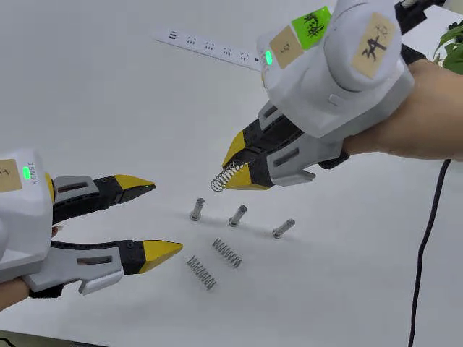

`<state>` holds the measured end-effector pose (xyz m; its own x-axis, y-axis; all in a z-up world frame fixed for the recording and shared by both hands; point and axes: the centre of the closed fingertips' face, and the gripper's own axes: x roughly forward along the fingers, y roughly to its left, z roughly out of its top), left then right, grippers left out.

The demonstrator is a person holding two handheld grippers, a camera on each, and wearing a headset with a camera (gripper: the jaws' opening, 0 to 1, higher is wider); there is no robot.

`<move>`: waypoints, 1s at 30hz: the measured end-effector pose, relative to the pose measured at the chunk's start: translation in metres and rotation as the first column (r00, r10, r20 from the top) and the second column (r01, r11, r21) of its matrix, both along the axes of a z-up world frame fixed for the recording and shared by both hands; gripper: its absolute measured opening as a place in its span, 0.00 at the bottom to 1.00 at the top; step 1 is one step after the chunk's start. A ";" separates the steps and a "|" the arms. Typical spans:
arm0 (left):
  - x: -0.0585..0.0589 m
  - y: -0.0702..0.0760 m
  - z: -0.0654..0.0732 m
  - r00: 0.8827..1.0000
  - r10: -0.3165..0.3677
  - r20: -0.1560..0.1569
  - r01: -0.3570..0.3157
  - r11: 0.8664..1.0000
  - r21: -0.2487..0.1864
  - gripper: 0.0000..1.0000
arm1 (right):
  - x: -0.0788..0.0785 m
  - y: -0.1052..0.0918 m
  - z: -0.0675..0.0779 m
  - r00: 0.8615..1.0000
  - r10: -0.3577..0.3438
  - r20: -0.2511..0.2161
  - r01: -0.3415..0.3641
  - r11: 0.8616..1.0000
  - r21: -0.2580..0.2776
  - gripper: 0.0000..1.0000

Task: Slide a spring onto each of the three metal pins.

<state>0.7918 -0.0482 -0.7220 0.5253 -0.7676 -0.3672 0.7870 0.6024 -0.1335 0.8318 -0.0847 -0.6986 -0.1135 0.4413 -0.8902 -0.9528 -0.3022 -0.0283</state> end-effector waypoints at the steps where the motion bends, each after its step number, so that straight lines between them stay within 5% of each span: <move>1: 0.000 0.000 0.000 1.000 0.001 0.000 -0.001 1.000 0.001 0.55 | 0.001 0.000 -0.002 1.000 0.001 0.004 -0.001 1.000 -0.005 0.12; 19: 0.005 0.008 -0.010 0.999 0.040 -0.009 -0.040 0.999 0.013 0.81 | 0.014 0.008 -0.061 0.998 0.066 0.008 -0.064 0.990 -0.123 0.12; 30: 0.003 0.005 -0.016 0.999 0.035 -0.026 -0.035 0.999 0.003 0.90 | 0.013 0.010 -0.076 0.997 0.071 -0.005 -0.071 0.987 -0.145 0.12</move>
